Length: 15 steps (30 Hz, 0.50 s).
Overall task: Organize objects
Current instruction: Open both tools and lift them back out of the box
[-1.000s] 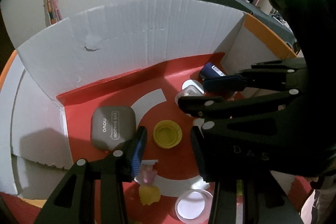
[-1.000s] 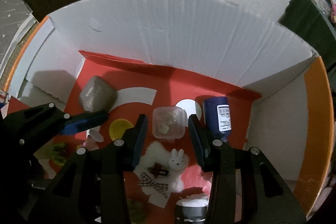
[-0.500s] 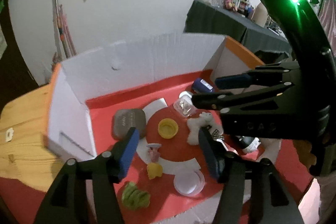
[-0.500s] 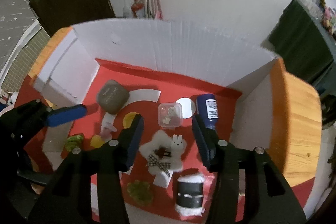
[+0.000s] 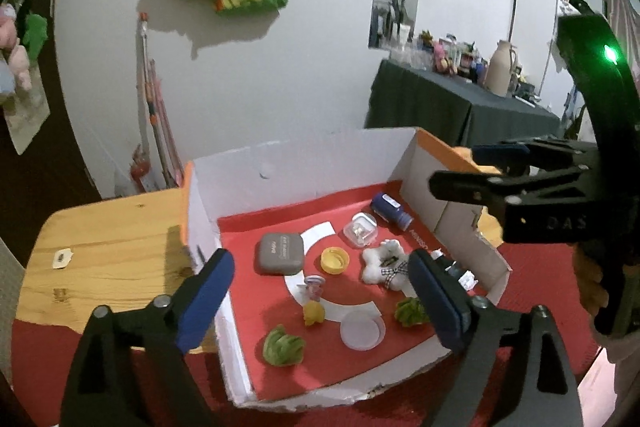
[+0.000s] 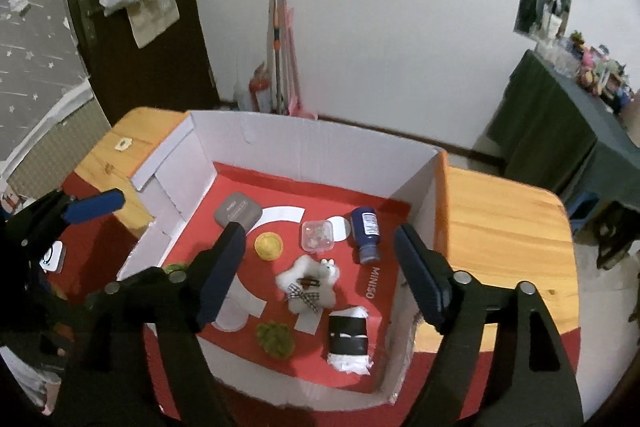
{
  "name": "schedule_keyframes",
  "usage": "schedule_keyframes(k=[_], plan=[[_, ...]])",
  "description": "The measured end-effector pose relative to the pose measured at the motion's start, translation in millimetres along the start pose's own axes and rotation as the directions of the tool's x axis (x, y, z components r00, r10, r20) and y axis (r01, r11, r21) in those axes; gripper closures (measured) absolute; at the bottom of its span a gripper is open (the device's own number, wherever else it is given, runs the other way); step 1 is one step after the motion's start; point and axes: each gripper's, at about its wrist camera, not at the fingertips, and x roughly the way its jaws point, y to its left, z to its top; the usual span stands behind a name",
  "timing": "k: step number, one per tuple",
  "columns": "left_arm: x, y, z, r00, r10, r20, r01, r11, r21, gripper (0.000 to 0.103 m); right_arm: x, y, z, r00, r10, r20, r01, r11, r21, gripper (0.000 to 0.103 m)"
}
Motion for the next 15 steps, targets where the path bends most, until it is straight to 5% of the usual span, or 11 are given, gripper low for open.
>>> schedule_keyframes(k=[9, 15], plan=[[-25, 4, -19, 0.99, 0.079, 0.117, -0.074, 0.996, -0.046, 0.0, -36, 9, -39, 0.985, -0.053, 0.164, 0.047, 0.998, 0.041, 0.009], [-25, 2, -35, 0.978, 0.129, 0.164, -0.12, 0.991, -0.063, 0.0, -32, 14, -59, 0.966, -0.111, 0.235, 0.102, 0.994, 0.05, 0.008]])
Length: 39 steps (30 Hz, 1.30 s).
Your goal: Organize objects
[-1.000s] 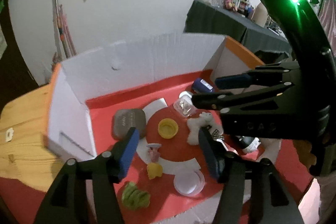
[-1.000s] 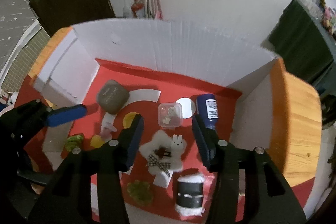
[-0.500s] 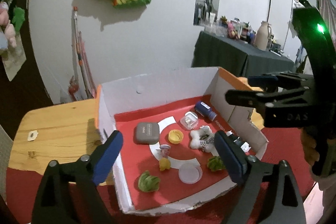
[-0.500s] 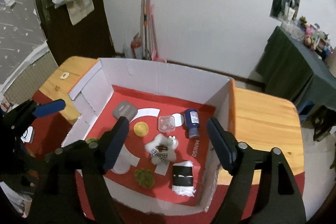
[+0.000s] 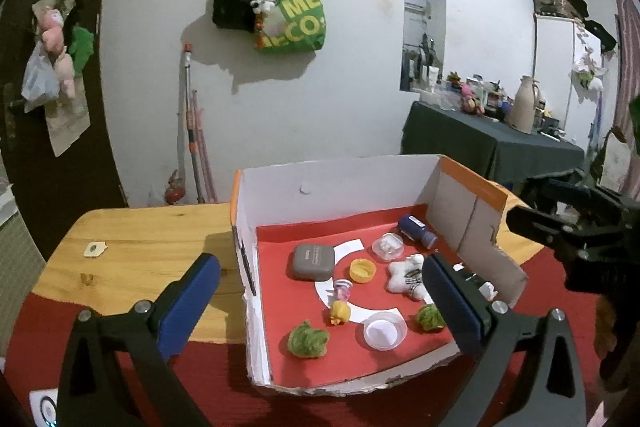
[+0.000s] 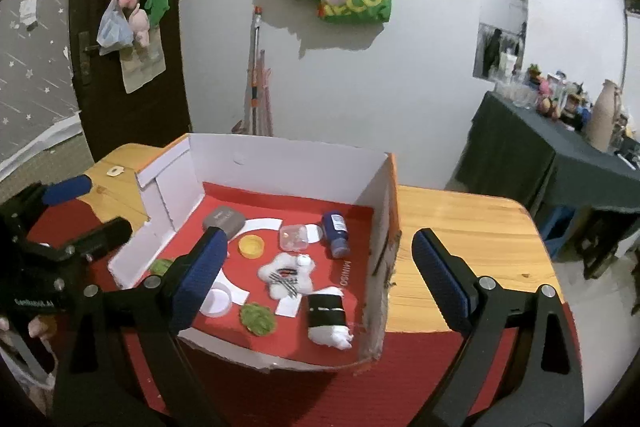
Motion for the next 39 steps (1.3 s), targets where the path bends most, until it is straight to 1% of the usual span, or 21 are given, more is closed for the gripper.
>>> schedule_keyframes(k=[3, 7, 10, 13, 16, 22, 24, 33, 39], plan=[[5, 0, -9, 1.0, 0.021, 0.013, -0.021, 1.0, -0.009, 0.0, 7, 6, -10, 0.999, -0.03, 0.028, 0.03, 1.0, -0.008, 0.008], [11, 1, -18, 0.998, 0.06, 0.021, -0.059, 0.998, -0.012, 0.0, 20, 14, -23, 0.997, -0.047, 0.056, 0.048, 0.999, -0.022, 0.008], [18, 4, -23, 0.998, 0.054, 0.014, -0.054, 0.998, -0.042, 0.0, 29, 15, -29, 0.996, -0.055, 0.069, 0.055, 0.998, -0.006, 0.008], [25, 6, -28, 0.998, 0.06, 0.011, -0.059, 0.997, -0.056, 0.0, 38, 13, -33, 0.997, -0.058, 0.058, 0.058, 0.998, 0.012, 0.007], [31, 3, -33, 0.996, 0.092, 0.015, -0.091, 0.995, -0.038, 0.0, 45, 15, -37, 0.997, -0.063, 0.054, 0.063, 0.998, 0.008, 0.007], [36, 2, -38, 0.994, 0.107, 0.015, -0.106, 0.994, -0.031, 0.0, 56, 19, -42, 0.997, -0.076, 0.015, 0.076, 0.997, 0.002, 0.007], [39, 2, -39, 0.992, 0.121, 0.015, -0.121, 0.992, -0.03, 0.0, 59, 18, -44, 0.998, -0.069, 0.001, 0.069, 0.998, 0.008, 0.007], [51, 6, -42, 0.994, 0.097, -0.048, -0.1, 0.994, -0.052, 0.0, 73, 17, -50, 0.995, -0.076, -0.066, 0.077, 0.997, 0.012, 0.007], [54, 5, -44, 0.994, 0.08, -0.071, -0.084, 0.995, -0.051, 0.0, 75, 14, -52, 0.993, -0.077, -0.085, 0.08, 0.996, 0.028, 0.007]])
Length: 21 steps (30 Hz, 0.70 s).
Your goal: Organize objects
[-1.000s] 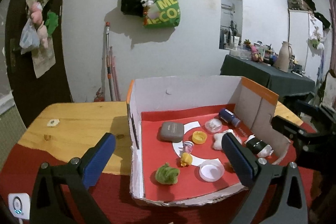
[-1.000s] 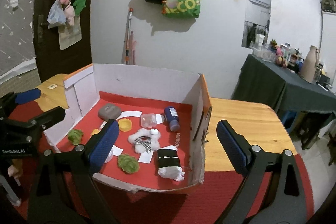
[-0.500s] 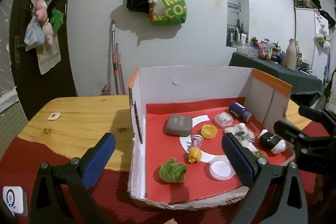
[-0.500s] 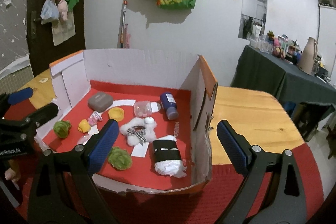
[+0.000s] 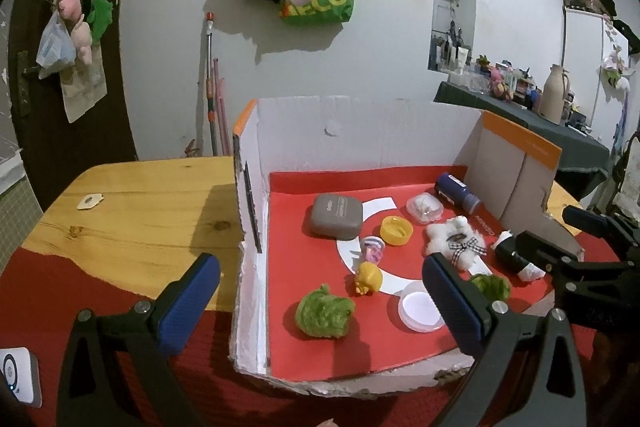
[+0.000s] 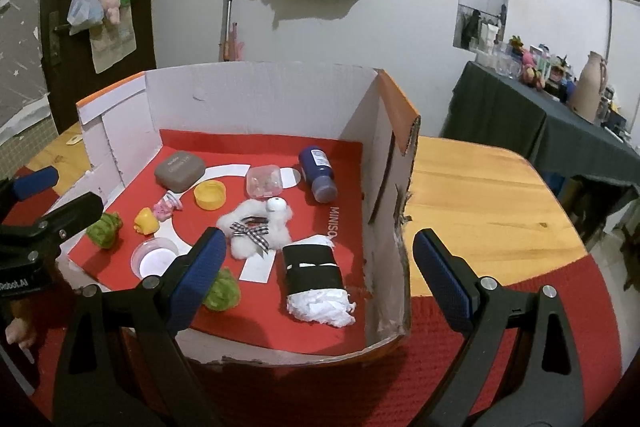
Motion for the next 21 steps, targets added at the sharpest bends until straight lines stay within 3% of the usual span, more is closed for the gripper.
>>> schedule_keyframes(k=[21], plan=[[3.4, -1.0, -0.5, 1.0, -0.008, -0.025, 0.008, 1.0, 0.0, 0.0, 0.1, -4.3, -1.6, 1.0, -0.008, -0.01, 0.008, 1.0, -0.001, 0.007]])
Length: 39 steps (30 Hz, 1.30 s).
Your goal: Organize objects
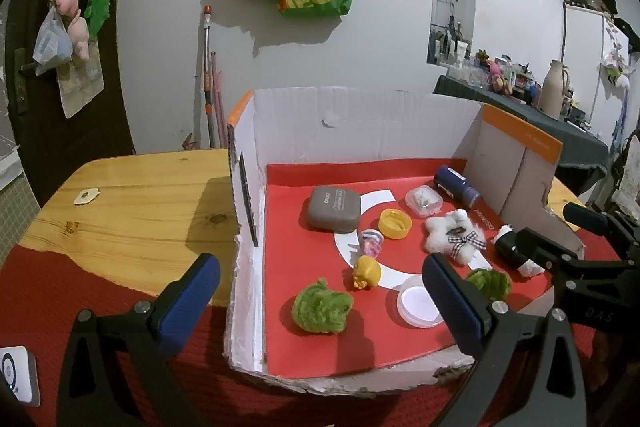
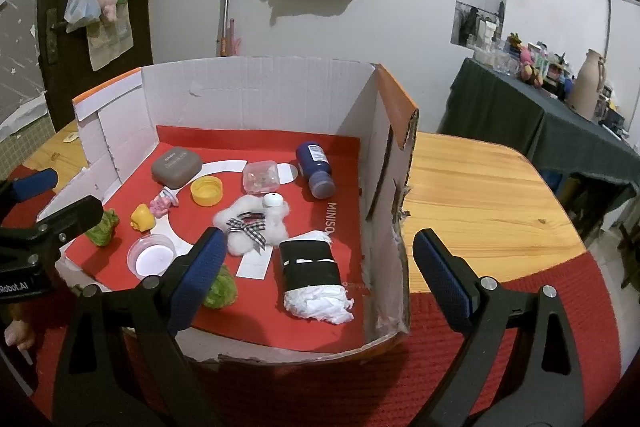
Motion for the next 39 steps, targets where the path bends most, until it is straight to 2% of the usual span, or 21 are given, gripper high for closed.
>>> schedule_keyframes(k=[39], plan=[[1.0, -0.6, -1.3, 1.0, 0.0, -0.001, 0.0, 1.0, 0.001, 0.0, 0.6, -3.6, -1.0, 1.0, 0.001, -0.01, -0.001, 1.0, 0.013, 0.007]])
